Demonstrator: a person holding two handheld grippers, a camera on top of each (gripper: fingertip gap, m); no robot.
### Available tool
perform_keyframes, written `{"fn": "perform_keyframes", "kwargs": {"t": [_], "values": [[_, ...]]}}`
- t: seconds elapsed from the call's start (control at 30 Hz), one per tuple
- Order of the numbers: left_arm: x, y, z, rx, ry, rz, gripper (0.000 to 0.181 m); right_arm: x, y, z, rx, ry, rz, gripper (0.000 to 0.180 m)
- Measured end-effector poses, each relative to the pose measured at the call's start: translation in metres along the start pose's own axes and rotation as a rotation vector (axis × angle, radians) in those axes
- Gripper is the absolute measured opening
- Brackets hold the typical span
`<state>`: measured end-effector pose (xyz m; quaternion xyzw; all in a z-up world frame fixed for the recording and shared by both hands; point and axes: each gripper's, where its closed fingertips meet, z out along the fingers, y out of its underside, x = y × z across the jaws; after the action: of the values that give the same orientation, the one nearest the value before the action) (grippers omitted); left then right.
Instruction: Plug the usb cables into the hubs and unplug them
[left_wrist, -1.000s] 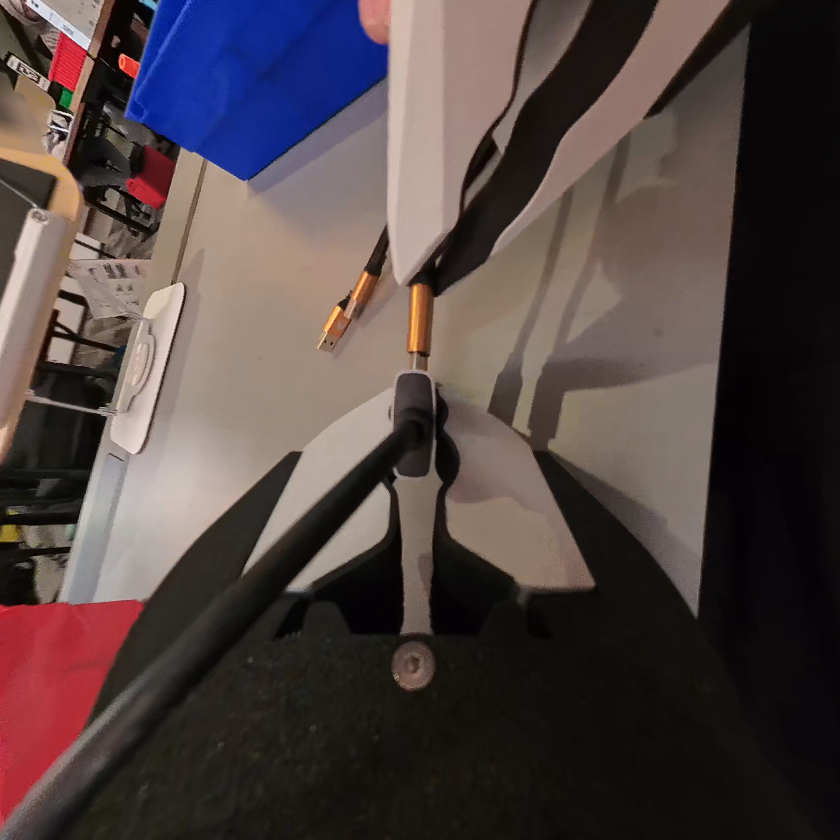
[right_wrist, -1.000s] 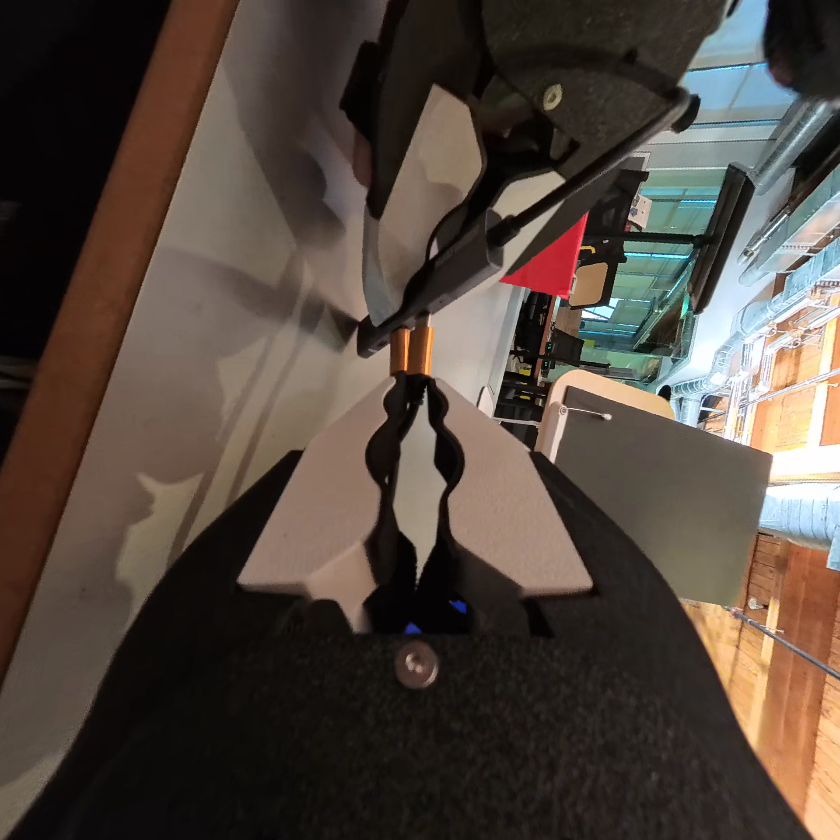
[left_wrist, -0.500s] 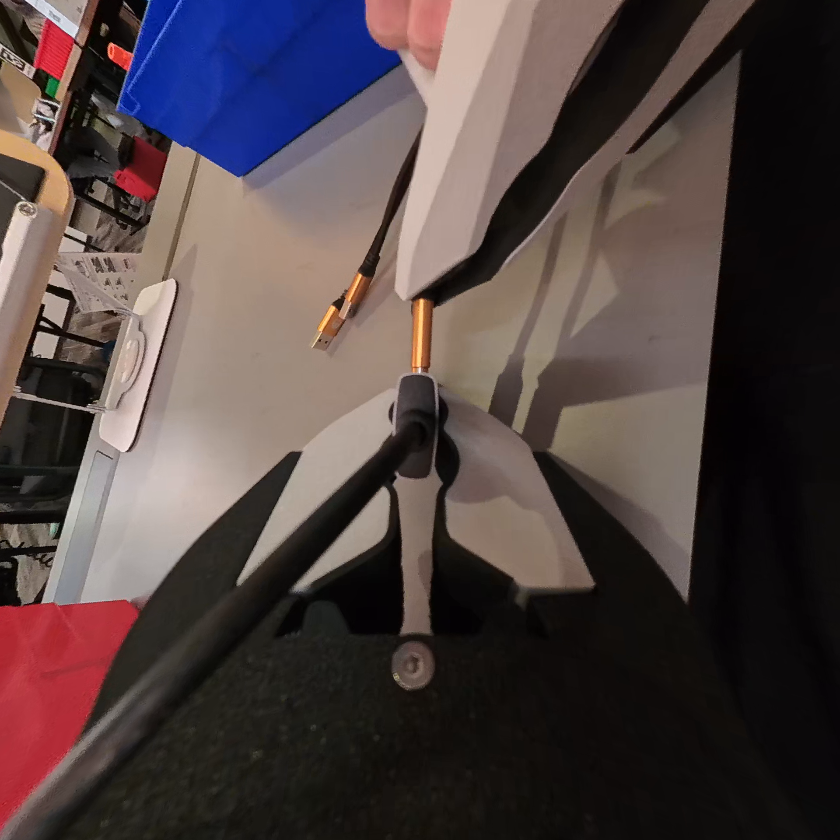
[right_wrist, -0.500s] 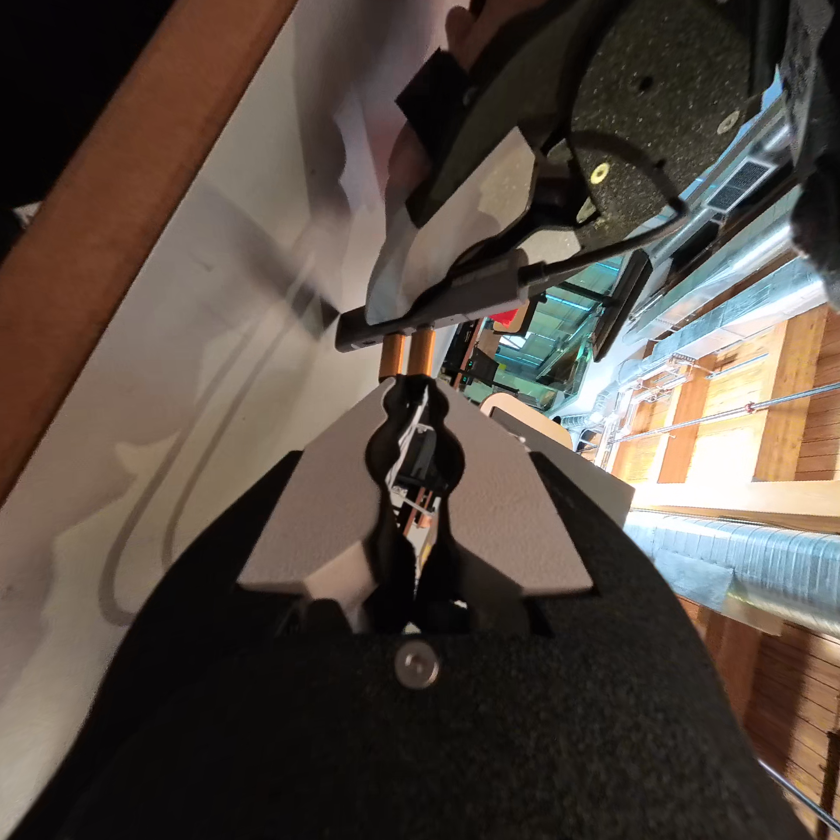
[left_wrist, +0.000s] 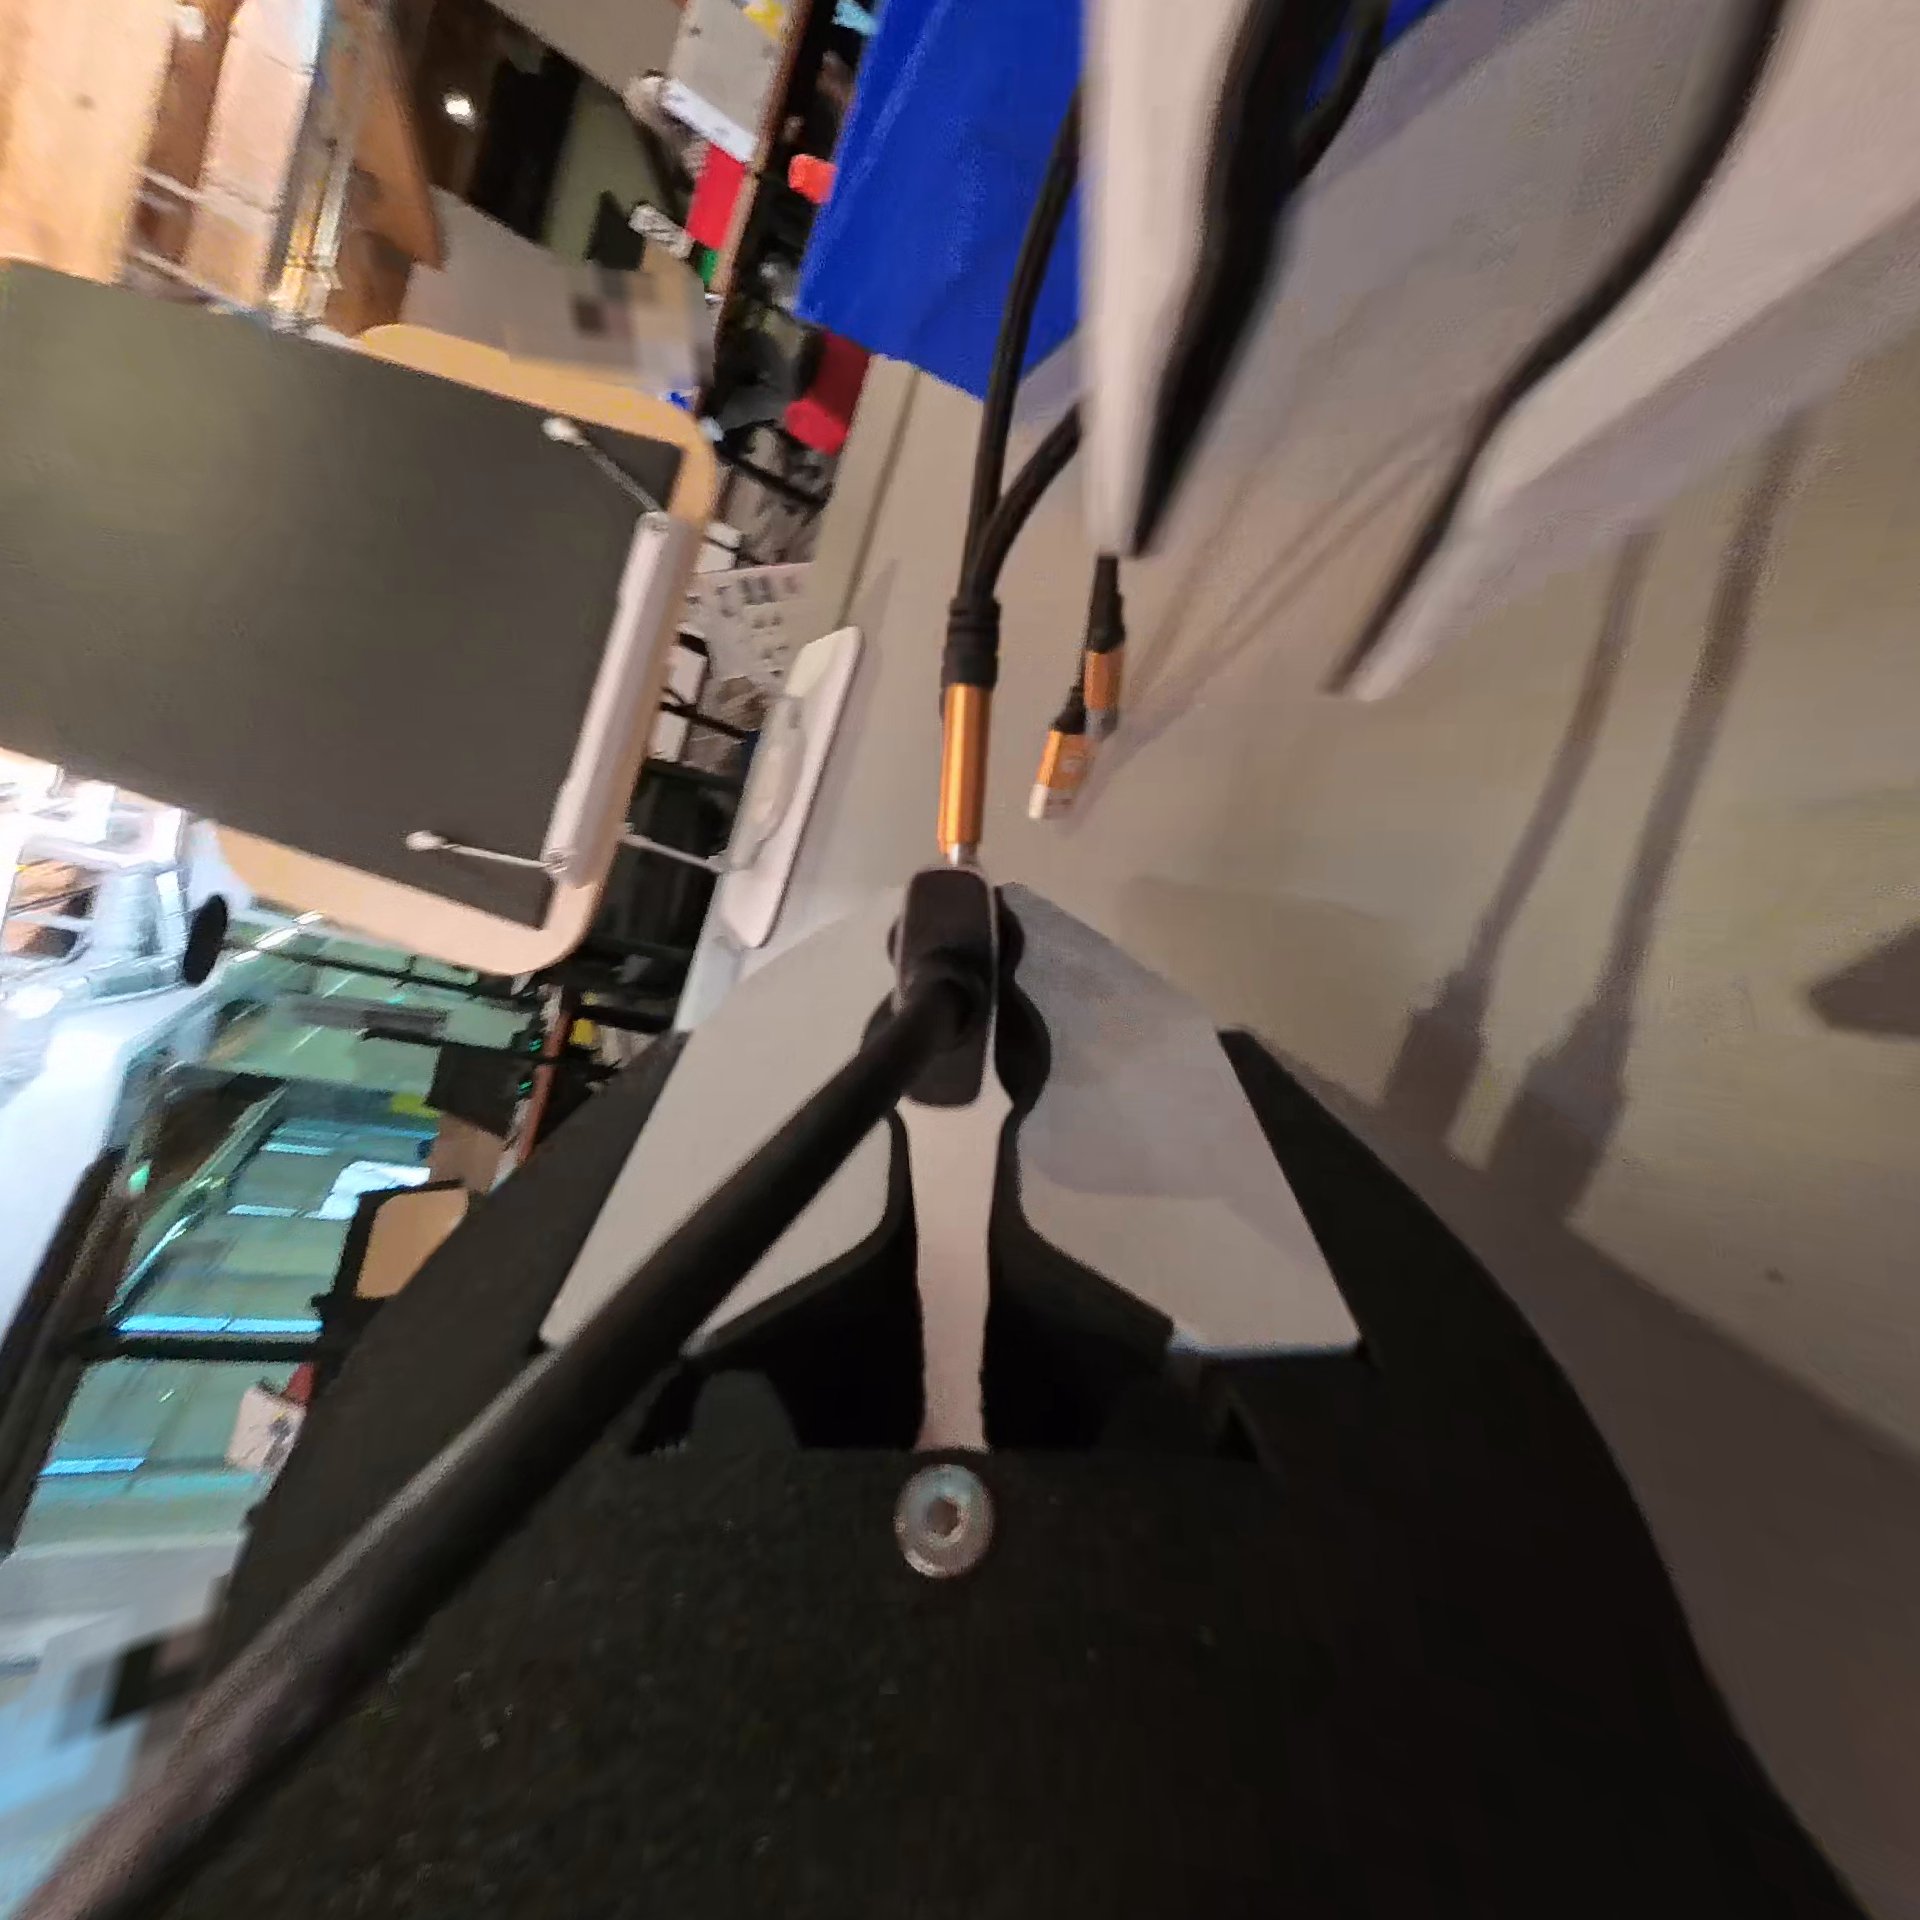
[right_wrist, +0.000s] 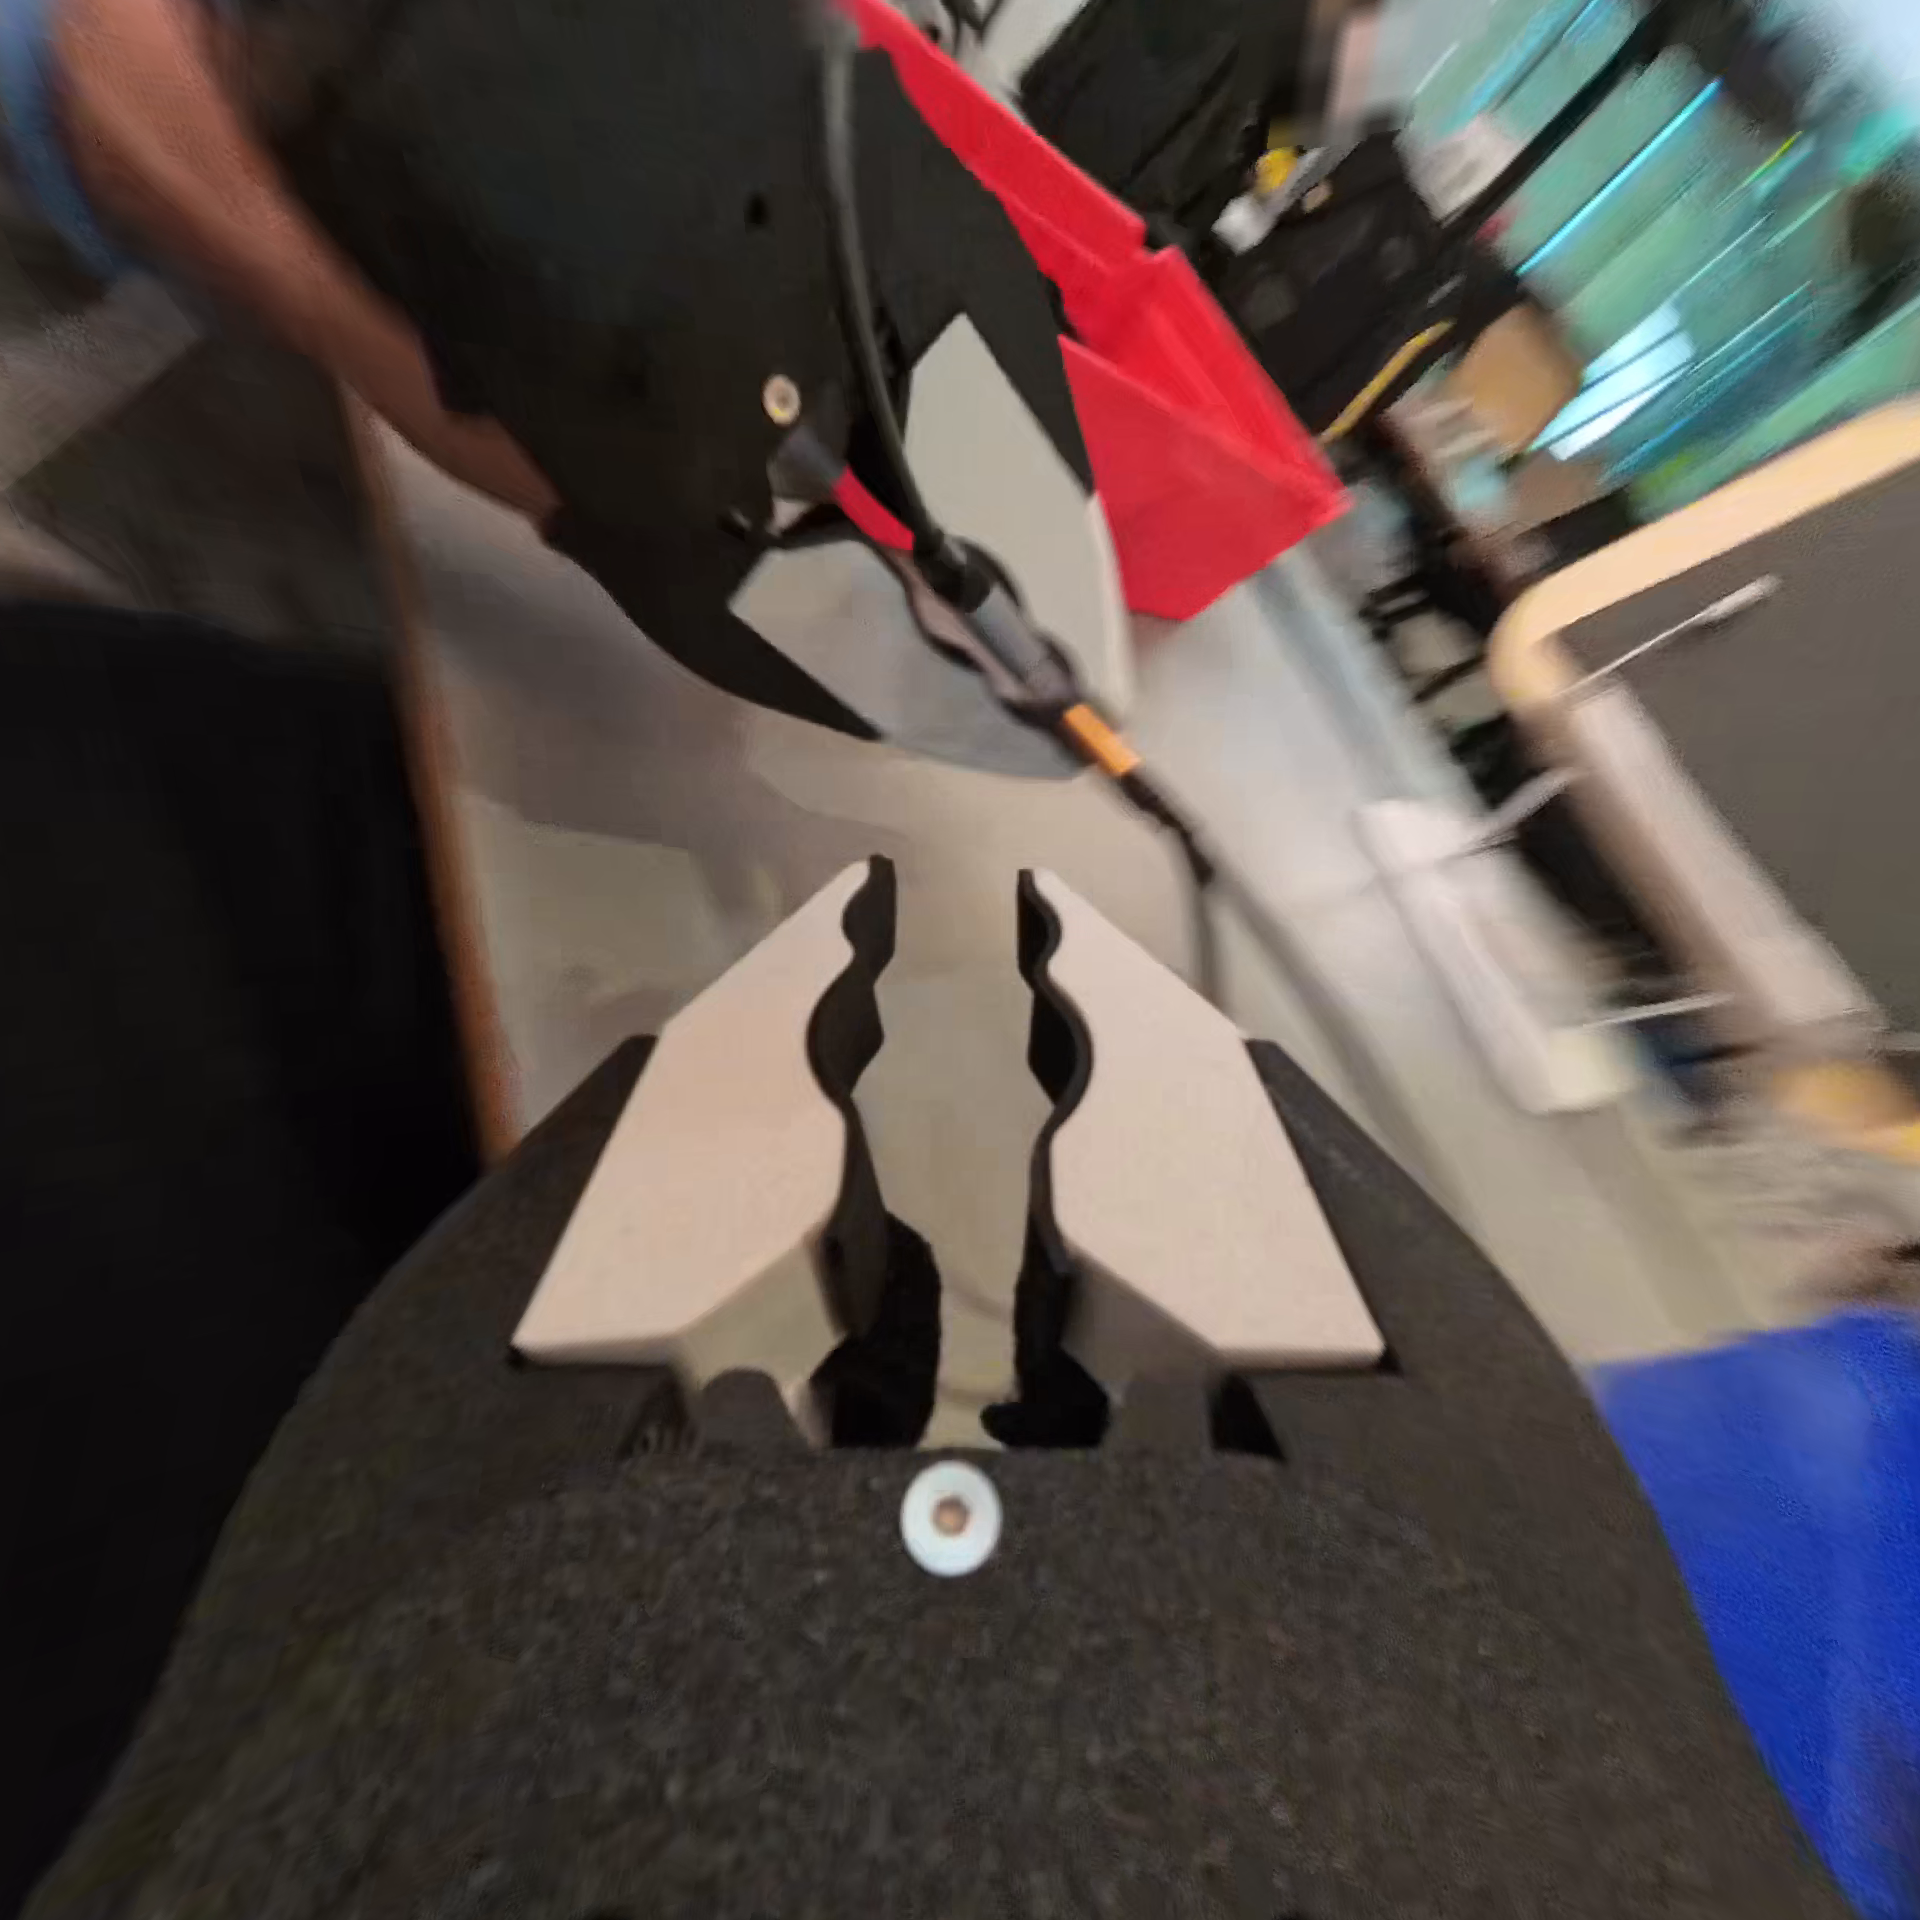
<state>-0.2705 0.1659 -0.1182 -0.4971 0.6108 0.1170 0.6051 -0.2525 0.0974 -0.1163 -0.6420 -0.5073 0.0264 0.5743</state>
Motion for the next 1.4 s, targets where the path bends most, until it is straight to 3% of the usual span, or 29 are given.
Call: {"fn": "perform_keyframes", "kwargs": {"t": [0.13,0.23,0.5,1.4], "values": [[-0.024,-0.008,-0.013,0.038,-0.13,0.013,0.01,0.0,-0.018,0.005,0.15,-0.298,0.719,0.029],[-0.024,-0.018,-0.021,0.072,-0.149,0.014,0.01,0.03,-0.044,-0.008,0.426,-0.427,1.024,0.031],[-0.018,-0.032,-0.023,0.112,-0.131,-0.038,0.01,0.038,-0.044,-0.012,0.471,-0.336,0.931,0.01],[-0.014,-0.023,-0.011,-0.026,-0.124,-0.019,0.011,0.036,-0.034,-0.003,0.374,-0.388,0.951,0.008]]}}
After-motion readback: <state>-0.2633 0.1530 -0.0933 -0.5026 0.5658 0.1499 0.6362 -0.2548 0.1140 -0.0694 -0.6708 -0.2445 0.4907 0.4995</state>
